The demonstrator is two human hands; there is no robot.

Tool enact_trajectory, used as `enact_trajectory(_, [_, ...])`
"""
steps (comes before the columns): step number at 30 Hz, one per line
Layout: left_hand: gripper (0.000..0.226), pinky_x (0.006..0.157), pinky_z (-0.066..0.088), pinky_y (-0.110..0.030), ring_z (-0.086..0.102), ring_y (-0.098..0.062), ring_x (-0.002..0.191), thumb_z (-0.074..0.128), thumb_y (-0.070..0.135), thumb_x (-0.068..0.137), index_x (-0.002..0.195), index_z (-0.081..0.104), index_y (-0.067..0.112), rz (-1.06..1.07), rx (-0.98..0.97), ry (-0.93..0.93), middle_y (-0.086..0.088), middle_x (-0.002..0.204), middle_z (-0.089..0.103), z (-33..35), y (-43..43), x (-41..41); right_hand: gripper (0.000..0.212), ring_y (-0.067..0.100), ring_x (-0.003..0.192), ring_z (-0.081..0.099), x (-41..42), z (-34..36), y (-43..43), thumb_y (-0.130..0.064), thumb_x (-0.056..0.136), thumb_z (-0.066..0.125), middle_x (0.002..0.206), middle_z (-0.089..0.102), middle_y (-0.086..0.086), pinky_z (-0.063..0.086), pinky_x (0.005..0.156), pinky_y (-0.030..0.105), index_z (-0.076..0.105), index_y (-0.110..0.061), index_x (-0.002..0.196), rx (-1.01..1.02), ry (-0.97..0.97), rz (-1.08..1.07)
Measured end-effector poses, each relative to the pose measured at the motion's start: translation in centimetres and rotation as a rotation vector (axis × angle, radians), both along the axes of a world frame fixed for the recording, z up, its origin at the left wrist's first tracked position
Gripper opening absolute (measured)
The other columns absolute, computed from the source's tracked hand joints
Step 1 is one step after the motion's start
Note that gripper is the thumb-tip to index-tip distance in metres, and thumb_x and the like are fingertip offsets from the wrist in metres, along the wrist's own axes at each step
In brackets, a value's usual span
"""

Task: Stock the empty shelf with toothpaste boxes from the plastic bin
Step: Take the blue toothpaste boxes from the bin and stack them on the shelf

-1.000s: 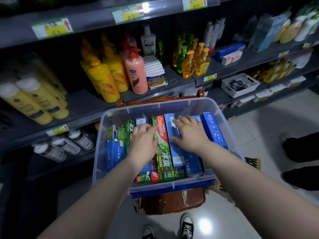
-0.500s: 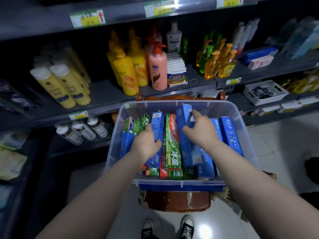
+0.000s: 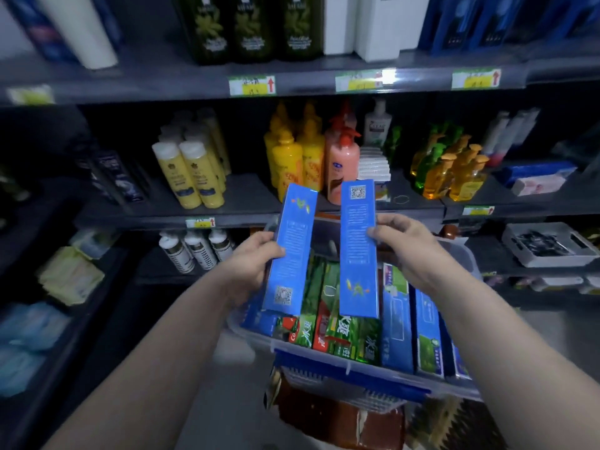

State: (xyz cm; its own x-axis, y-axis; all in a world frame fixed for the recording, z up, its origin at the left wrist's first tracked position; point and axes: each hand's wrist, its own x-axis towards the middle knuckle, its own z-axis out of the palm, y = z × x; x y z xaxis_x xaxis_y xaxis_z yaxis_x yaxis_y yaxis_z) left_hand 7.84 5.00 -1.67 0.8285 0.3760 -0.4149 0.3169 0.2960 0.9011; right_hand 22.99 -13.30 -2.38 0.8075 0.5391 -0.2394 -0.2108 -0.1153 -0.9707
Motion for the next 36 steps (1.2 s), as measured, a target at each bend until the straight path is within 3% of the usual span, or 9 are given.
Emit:
enact_trajectory(5, [0.047,0.071,0.055,-0.037,0.064,-0.032,0.101,0.053,0.021,0.08,0.126,0.045,0.015,-0.033,-0.084,-0.013,-0.014,0.114,0.061,0.5,1.2,-5.6,0.025,0.013,0.074,0.064,-2.5,0.3,3.9,-0.004,0.091,0.058,0.091,0.065,0.007,0.051,0.072,0.037,0.056,-0.01,0.115,0.065,-0.018,0.159])
enact_trajectory(7, [0.052,0.07,0.055,-0.032,0.066,-0.022,0.095,0.065,0.018,0.077,0.124,0.041,0.021,0.091,0.037,-0.041,-0.01,0.115,0.06,0.3,1.7,-8.0,0.026,0.017,0.072,0.062,-4.2,0.3,5.9,-0.004,0.087,0.062,0.084,0.062,0.007,0.049,0.07,0.037,0.058,-0.013,0.111,0.077,-0.052,0.184])
enact_trajectory(9, [0.079,0.08,0.049,-0.025,0.058,-0.008,0.094,0.08,0.018,0.07,0.133,0.032,0.029,0.246,0.565,0.049,-0.003,0.12,0.052,0.5,2.8,-10.9,0.024,0.018,0.069,0.059,-6.3,0.5,8.1,-0.003,0.083,0.066,0.076,0.061,0.003,0.047,0.066,0.034,0.06,-0.017,0.101,0.084,-0.125,0.218])
enact_trajectory(11, [0.101,0.093,0.038,-0.028,0.046,-0.012,0.102,0.084,0.02,0.066,0.147,0.023,0.02,0.361,1.148,0.22,-0.001,0.12,0.042,0.5,4.4,-14.4,0.022,0.016,0.066,0.055,-8.8,1.1,10.4,0.003,0.084,0.063,0.064,0.059,-0.007,0.044,0.065,0.032,0.062,-0.017,0.092,0.09,-0.202,0.276])
enact_trajectory(13, [0.095,0.093,0.037,-0.033,0.047,-0.025,0.107,0.084,0.022,0.065,0.144,0.031,0.011,0.429,1.439,0.35,-0.009,0.119,0.044,1.1,5.7,-18.5,0.025,0.009,0.061,0.055,-11.5,1.7,12.8,0.005,0.084,0.062,0.056,0.059,-0.014,0.045,0.063,0.028,0.063,-0.02,0.085,0.092,-0.264,0.321])
enact_trajectory(17, [0.08,0.068,0.045,-0.038,0.057,-0.032,0.08,0.089,0.033,0.049,0.117,0.053,0.013,0.524,1.787,0.55,-0.008,0.095,0.06,1.9,8.5,-28.2,0.027,0.002,0.061,0.059,-19.3,3.5,17.6,0.002,0.082,0.065,0.066,0.065,-0.015,0.049,0.065,0.024,0.065,-0.024,0.091,0.137,-0.328,0.451])
enact_trajectory(21, [0.069,0.066,0.042,-0.038,0.057,-0.029,0.077,0.081,0.042,0.061,0.118,0.052,0.018,0.627,1.802,0.645,-0.003,0.091,0.06,2.4,10.4,-37.8,0.028,0.008,0.064,0.058,-28.2,4.8,22.0,-0.003,0.082,0.067,0.079,0.064,-0.008,0.047,0.059,0.022,0.066,-0.029,0.09,0.18,-0.322,0.558])
enact_trajectory(27, [0.049,0.07,0.037,-0.038,0.055,-0.03,0.077,0.059,0.032,0.065,0.111,0.055,0.018,0.861,1.837,0.802,-0.002,0.093,0.059,3.9,12.4,-54.4,0.029,0.016,0.074,0.062,-43.6,6.1,29.0,-0.004,0.084,0.065,0.086,0.068,-0.003,0.052,0.072,0.033,0.068,-0.032,0.091,0.275,-0.332,0.785])
enact_trajectory(36, [0.052,0.102,0.03,-0.045,0.055,-0.031,0.094,0.066,0.016,0.065,0.115,0.054,0.016,1.006,1.763,1.076,-0.004,0.102,0.06,8.2,15.4,-71.5,0.033,0.012,0.069,0.06,-60.8,7.7,36.5,0.002,0.083,0.061,0.072,0.069,-0.014,0.05,0.068,0.03,0.068,-0.027,0.099,0.384,-0.35,1.037])
